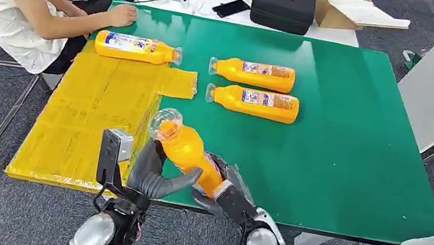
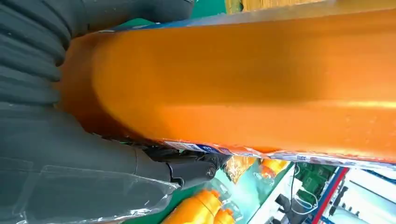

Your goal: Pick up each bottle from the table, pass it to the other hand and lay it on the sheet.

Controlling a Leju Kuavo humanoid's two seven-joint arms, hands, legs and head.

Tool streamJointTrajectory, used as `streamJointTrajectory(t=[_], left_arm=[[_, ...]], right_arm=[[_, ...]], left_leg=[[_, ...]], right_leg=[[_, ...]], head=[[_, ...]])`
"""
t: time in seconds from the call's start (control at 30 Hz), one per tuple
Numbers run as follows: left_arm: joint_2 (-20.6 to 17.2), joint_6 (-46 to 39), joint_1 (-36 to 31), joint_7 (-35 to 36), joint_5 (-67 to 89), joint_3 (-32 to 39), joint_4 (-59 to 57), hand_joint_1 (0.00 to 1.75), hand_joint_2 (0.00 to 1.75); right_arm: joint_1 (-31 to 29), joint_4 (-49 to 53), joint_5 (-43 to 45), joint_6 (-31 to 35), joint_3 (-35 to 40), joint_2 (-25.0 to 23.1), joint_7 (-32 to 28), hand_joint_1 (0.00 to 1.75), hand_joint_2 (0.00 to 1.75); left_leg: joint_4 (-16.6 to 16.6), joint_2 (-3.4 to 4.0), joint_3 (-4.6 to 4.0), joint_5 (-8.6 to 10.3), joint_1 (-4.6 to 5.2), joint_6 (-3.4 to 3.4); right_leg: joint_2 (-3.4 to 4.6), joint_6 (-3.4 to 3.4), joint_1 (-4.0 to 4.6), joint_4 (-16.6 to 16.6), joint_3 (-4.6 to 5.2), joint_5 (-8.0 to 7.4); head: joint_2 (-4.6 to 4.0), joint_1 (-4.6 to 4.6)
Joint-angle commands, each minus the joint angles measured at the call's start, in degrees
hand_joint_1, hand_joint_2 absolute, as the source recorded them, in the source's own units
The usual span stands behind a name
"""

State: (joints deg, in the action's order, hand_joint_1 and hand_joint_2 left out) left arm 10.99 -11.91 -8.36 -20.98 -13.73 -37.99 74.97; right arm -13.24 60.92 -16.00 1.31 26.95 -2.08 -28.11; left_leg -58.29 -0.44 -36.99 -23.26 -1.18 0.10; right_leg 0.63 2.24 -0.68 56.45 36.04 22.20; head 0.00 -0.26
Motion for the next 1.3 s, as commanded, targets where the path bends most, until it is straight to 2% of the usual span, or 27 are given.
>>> streamJointTrajectory(t=[0.03, 0.07, 0.1, 0.27, 0.3, 0.33, 0.37, 0.4, 0.43, 0.53, 0.57, 0.77, 0.8, 0.83, 1.17, 1.2, 1.23, 1.3], left_arm=[[-1.13, 2.18, -1.87, 2.36, -2.95, -1.7, -1.34, 0.0, 1.75], [-1.13, 2.5, -1.89, 2.87, -3.37, -1.8, -1.55, 0.0, 1.75], [-1.14, 2.96, -2.21, 4.67, -4.3, -2.12, -2.94, 0.0, 1.75], [-0.1, 1.89, -3.04, 4.91, -6.41, -0.51, -6.68, 0.0, 1.75], [0.07, 1.28, -3.16, 4.86, -6.43, -0.23, -6.94, 0.0, 1.75], [0.32, 0.32, -3.64, 4.67, -6.2, -0.03, -7.57, 0.0, 1.75], [0.51, -0.03, -3.88, 4.57, -6.31, 0.17, -7.95, 0.37, 1.75], [0.9, 0.19, -4.17, 4.99, -7.46, 0.62, -8.6, 1.15, 1.75], [1.01, 0.82, -4.51, 5.18, -8.47, 0.71, -9.14, 1.75, 1.75], [1.14, 1.9, -4.64, 4.58, -10.26, 0.99, -9.31, 1.75, 1.75], [0.99, 2.35, -4.62, 4.39, -10.79, 0.86, -9.0, 1.75, 1.75], [0.78, 2.56, -4.69, 3.99, -11.99, 0.86, -8.15, 1.75, 1.75], [0.78, 2.56, -4.69, 3.99, -11.99, 0.86, -8.15, 1.75, 1.75], [0.78, 2.56, -4.69, 3.99, -11.99, 0.86, -8.15, 1.75, 1.75], [1.03, 0.98, -4.98, 2.73, -13.39, 1.18, -7.88, 1.75, 1.75], [1.0, 0.94, -4.83, 2.68, -13.81, 1.35, -7.5, 1.75, 1.75], [0.89, 0.83, -4.65, 2.53, -14.1, 1.5, -6.93, 1.75, 1.75], [0.7, 0.08, -4.33, 2.02, -14.17, 1.83, -5.76, 1.75, 1.75]], right_arm=[[-1.15, -2.22, -1.61, 2.52, 1.34, 0.11, 1.09, 1.75, 1.75], [-1.33, -2.42, -1.9, 2.85, 1.39, 0.04, 1.17, 1.75, 1.75], [-1.85, -3.11, -2.5, 3.41, 1.55, -0.18, 1.3, 1.75, 1.75], [-3.56, -5.17, -7.1, 8.95, 2.61, -0.48, 3.52, 1.75, 1.75], [-3.61, -5.28, -7.08, 8.84, 2.67, -0.62, 3.52, 1.75, 1.75], [-3.72, -5.32, -6.98, 8.75, 2.69, -0.84, 3.55, 1.75, 1.75], [-3.82, -5.31, -7.39, 9.14, 2.88, -0.88, 3.74, 1.75, 1.75], [-4.03, -5.39, -7.68, 9.13, 3.32, -1.05, 3.91, 1.75, 1.75], [-4.39, -5.58, -7.73, 8.82, 3.81, -1.19, 3.93, 1.75, 1.75], [-5.16, -5.78, -7.53, 8.38, 4.59, -1.47, 4.08, 1.75, 1.75], [-5.41, -5.91, -7.42, 8.27, 4.82, -1.56, 4.09, 1.75, 1.75], [-5.69, -6.58, -6.5, 8.42, 4.86, -1.94, 4.09, 1.75, 1.75], [-5.69, -6.58, -6.5, 8.42, 4.86, -1.94, 4.09, 1.75, 1.75], [-5.69, -6.58, -6.5, 8.42, 4.86, -1.94, 4.09, 1.75, 1.75], [-5.23, -4.98, -4.99, 8.87, 5.28, -2.39, 3.17, 1.75, 1.75], [-4.96, -4.78, -4.47, 8.97, 5.06, -2.55, 2.95, 1.36, 1.75], [-4.62, -4.67, -4.09, 9.82, 4.58, -2.87, 2.84, 0.02, 1.75], [-4.17, -4.94, -3.45, 11.09, 3.88, -3.39, 2.72, 0.0, 1.75]], left_leg=[[0.03, 0.05, 0.37, -0.13, 0.04, 0.07], [0.03, 0.0, 0.1, -0.02, 0.02, 0.03], [0.03, 0.03, 0.25, -0.08, 0.04, 0.05], [0.04, 0.08, 0.15, -0.04, 0.01, 0.03], [0.06, 0.14, 0.45, -0.13, 0.05, 0.07], [0.05, 0.08, 0.18, -0.04, 0.02, 0.04], [0.05, 0.13, 0.32, -0.09, 0.03, 0.06], [0.03, 0.12, 0.24, -0.07, 0.03, 0.05], [0.03, 0.11, 0.18, -0.05, 0.03, 0.04], [0.05, 0.12, 0.37, -0.12, 0.04, 0.08], [0.03, 0.06, 0.08, -0.01, 0.02, 0.03], [0.02, 0.09, 0.1, -0.04, 0.02, 0.03], [0.01, 0.17, 0.4, -0.16, 0.05, 0.08], [0.03, 0.04, 0.14, -0.04, 0.03, 0.04], [0.01, 0.06, 0.02, -0.02, 0.01, 0.03], [0.01, 0.11, 0.16, -0.08, 0.04, 0.05], [0.02, 0.09, 0.1, -0.05, 0.02, 0.04], [0.01, 0.13, 0.35, -0.15, 0.05, 0.07]], right_leg=[[-0.06, -0.1, 0.01, -0.01, -0.36, 0.14], [-0.05, -0.04, 0.0, -0.02, -0.1, 0.03], [-0.06, -0.08, 0.0, -0.01, -0.24, 0.09], [0.02, -0.05, 0.01, -0.04, -0.15, 0.02], [0.02, -0.12, 0.0, -0.03, -0.42, 0.11], [0.02, -0.06, 0.0, -0.03, -0.17, 0.02], [0.03, -0.1, 0.01, -0.03, -0.29, 0.06], [0.04, -0.08, 0.0, -0.02, -0.22, 0.05], [0.04, -0.06, 0.0, -0.02, -0.17, 0.03], [0.01, -0.1, 0.01, -0.03, -0.36, 0.1], [0.01, -0.04, 0.0, -0.02, -0.08, 0.01], [0.05, -0.05, 0.0, 0.0, -0.1, 0.02], [0.05, -0.12, 0.0, 0.03, -0.36, 0.14], [-0.02, -0.06, 0.0, 0.0, -0.15, 0.05], [0.01, -0.04, 0.01, 0.0, -0.04, 0.0], [0.04, -0.07, -0.01, 0.02, -0.16, 0.06], [0.03, -0.06, 0.0, 0.0, -0.11, 0.03], [0.01, -0.12, -0.01, 0.04, -0.33, 0.14]], head=[[0.0, 0.0], [0.0, 0.0], [0.0, 0.02], [0.02, 0.02], [0.02, 0.02], [0.0, 0.0], [0.0, 0.0], [0.0, 0.02], [0.0, 0.02], [0.0, 0.02], [0.0, 0.0], [0.0, 0.0], [0.0, 0.0], [0.0, 0.02], [0.0, 0.02], [0.0, 0.02], [0.0, 0.0], [0.0, 0.02]])
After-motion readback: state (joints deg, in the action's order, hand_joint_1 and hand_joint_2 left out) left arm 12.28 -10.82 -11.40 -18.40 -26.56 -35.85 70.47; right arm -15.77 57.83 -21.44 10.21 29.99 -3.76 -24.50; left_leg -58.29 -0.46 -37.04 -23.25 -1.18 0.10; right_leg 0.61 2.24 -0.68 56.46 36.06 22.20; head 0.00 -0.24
